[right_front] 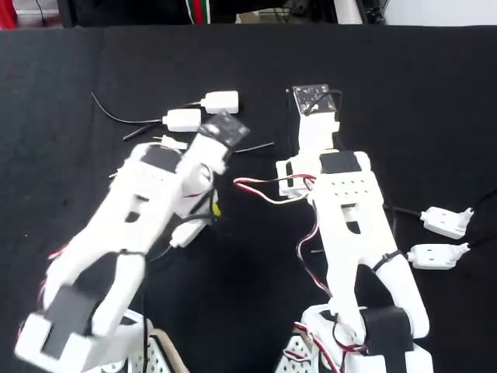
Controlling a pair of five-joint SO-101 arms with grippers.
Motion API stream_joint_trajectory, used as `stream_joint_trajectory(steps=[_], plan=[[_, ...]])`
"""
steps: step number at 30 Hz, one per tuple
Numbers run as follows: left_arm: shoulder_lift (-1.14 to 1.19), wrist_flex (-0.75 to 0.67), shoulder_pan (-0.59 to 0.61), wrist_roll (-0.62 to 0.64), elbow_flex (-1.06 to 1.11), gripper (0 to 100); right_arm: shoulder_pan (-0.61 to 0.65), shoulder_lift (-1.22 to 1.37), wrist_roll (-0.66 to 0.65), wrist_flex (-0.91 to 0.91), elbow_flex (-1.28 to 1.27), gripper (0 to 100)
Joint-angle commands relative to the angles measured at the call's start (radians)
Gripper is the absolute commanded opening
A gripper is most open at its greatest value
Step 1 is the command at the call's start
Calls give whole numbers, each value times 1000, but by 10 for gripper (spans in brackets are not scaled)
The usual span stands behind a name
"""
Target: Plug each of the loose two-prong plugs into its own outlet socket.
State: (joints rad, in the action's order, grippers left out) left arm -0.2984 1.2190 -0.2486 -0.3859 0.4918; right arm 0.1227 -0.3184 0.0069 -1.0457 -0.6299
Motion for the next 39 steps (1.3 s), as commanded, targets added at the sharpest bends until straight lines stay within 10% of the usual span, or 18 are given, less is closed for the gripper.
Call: stream_joint_trajectory(steps=[1,8,19,39], plan=[[-258,110,65,5,-51,302,-11,-33,-6,-6,44,11],[-651,262,124,3,191,209,-11,-33,-6,-6,44,11],[-715,-109,-259,6,769,29,-11,-33,-5,-6,42,11],[-353,-423,114,40,628,29,9,-33,-5,-5,33,11]])
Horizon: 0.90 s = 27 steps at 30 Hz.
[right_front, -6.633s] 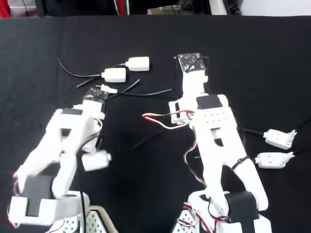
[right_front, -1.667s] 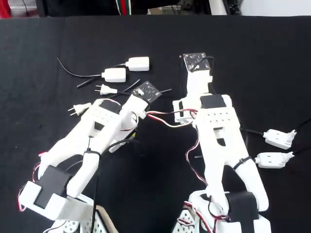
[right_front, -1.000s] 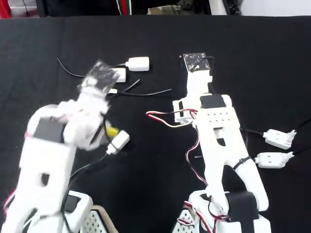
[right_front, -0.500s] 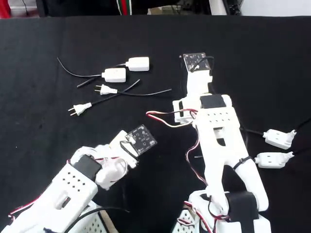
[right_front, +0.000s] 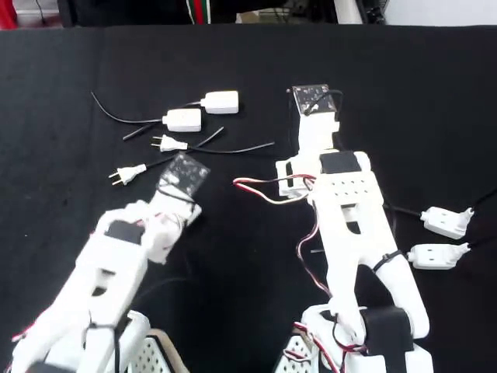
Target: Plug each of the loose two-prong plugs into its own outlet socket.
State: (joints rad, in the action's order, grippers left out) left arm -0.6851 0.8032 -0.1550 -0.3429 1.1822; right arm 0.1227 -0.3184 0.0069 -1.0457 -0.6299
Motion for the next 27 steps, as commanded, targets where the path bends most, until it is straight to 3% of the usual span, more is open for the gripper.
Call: stream_joint_trajectory(steps=[1,6,10,14,18,24,27], plan=[[48,-20,22,-3,-65,29,9,-33,-5,-5,33,11],[87,-18,67,-3,-99,29,11,-33,-5,-5,33,11],[8,199,110,5,-216,29,57,-35,-2,-5,38,11],[-245,318,196,72,-223,29,176,-36,0,-6,36,11],[-565,333,332,97,-45,28,267,-39,-3,6,38,11],[-931,338,636,89,231,28,437,-39,2,114,19,11],[-1043,339,705,26,343,29,525,-39,2,212,-30,11]])
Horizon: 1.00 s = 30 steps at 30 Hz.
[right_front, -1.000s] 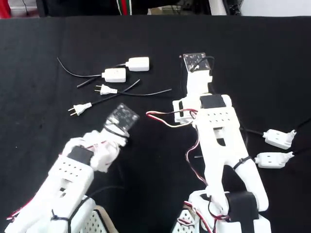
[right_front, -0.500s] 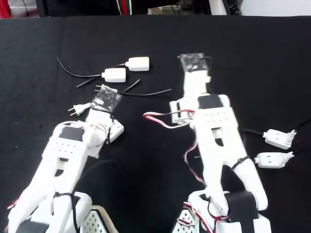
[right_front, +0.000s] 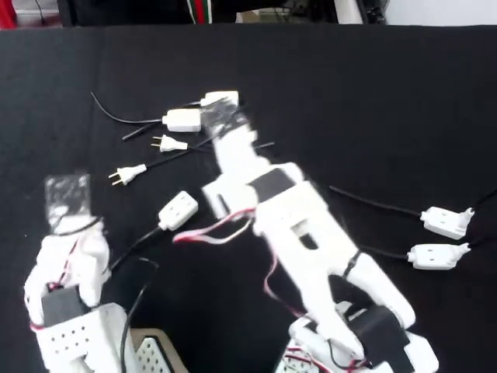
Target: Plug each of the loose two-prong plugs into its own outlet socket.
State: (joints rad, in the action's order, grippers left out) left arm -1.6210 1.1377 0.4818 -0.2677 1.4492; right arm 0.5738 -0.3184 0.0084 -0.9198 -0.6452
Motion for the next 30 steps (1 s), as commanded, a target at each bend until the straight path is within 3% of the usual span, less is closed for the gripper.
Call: stream_joint_trajectory(steps=[1,5,14,30], plan=[[-135,9,82,-66,99,29,94,-39,0,127,-36,11],[-203,101,99,-83,108,29,117,-39,0,265,-107,11],[-199,100,97,-84,119,30,129,-39,0,517,-211,11],[-199,100,65,-132,147,30,169,82,0,537,-176,11]])
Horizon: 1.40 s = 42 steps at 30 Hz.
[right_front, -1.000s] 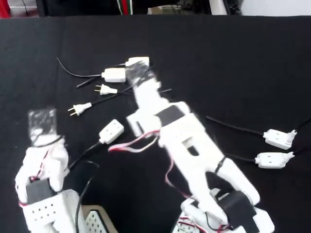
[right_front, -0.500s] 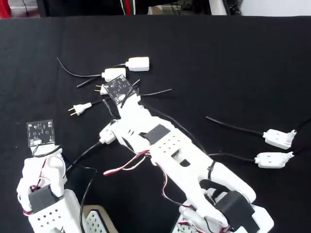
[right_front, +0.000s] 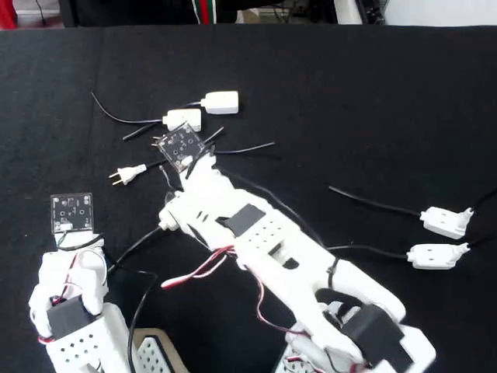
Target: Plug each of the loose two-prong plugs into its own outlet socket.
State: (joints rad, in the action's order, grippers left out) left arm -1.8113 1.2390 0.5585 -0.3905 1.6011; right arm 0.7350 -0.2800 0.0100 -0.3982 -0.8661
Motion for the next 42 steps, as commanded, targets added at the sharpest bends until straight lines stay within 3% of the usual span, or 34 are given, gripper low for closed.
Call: stream_joint_trajectory(steps=[1,22,33,42], plan=[[-9,-2,-12,-9,-4,30,8,76,-2,14,65,11],[-9,-2,-12,-11,-1,30,-66,137,-41,72,99,11],[-9,-2,-13,-11,-1,30,-63,139,-41,78,99,11],[-9,-2,-13,-11,-1,30,-37,286,-41,163,108,11]])
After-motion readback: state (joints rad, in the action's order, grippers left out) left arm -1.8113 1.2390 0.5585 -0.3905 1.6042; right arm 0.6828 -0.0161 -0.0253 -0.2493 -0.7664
